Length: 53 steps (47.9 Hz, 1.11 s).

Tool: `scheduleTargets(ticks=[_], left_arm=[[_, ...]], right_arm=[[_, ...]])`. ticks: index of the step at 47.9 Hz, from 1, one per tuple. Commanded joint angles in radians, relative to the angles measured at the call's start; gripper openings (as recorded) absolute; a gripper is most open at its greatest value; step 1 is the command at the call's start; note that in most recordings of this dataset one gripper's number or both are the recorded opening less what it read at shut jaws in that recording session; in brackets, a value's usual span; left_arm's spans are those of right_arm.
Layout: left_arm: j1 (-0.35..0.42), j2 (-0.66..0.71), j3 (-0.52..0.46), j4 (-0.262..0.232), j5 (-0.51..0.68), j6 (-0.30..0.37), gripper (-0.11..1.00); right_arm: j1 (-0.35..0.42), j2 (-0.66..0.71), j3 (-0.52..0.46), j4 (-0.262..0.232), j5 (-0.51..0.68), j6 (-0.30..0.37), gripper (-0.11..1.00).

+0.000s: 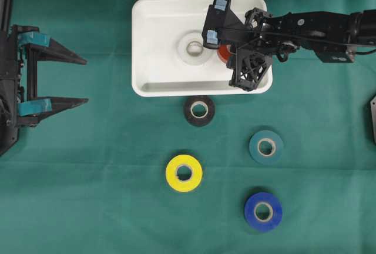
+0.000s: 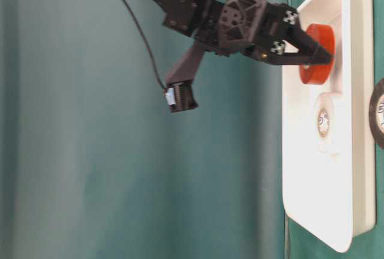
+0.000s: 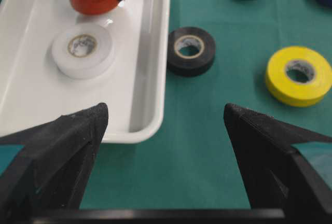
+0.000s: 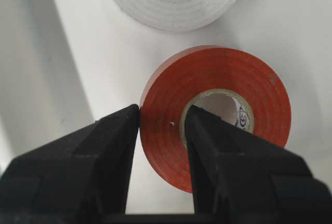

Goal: Pick up the tape from a random location and place it into the white case.
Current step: 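Lower the red roll into the tray beside the white roll, open right gripper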

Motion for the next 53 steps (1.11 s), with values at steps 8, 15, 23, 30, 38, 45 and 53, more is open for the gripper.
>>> scheduleTargets(ticks=[8,15,23,30,38,45,53], left_arm=[[-0.002,0.006,-0.012,-0.002,-0.005,0.000,0.97],[-0.002,0.005,-0.011,0.000,-0.005,0.000,0.97],[-0.002,0.006,-0.011,-0.002,-0.005,0.000,0.97],[-0.002,0.006,-0.011,-0.002,-0.006,0.000,0.97],[-0.002,0.005,-0.011,-0.002,-0.005,0.000,0.97],[-0.002,0.005,-0.011,-0.002,-0.005,0.000,0.97],[-0.002,0.006,-0.011,-0.002,-0.005,0.000,0.97]], right_arm=[[-0.005,-0.002,0.002,0.003,-0.025,0.005,0.31],[-0.005,-0.002,0.000,0.003,-0.025,0.006,0.31],[-0.003,-0.002,0.000,0.003,-0.021,0.005,0.31],[-0.005,-0.002,0.000,0.003,-0.017,0.000,0.31],[-0.005,-0.003,-0.003,0.002,-0.012,0.005,0.31],[-0.005,-0.025,-0.005,-0.003,-0.012,0.003,0.69],[-0.003,-0.087,-0.009,-0.006,0.009,0.002,0.91]])
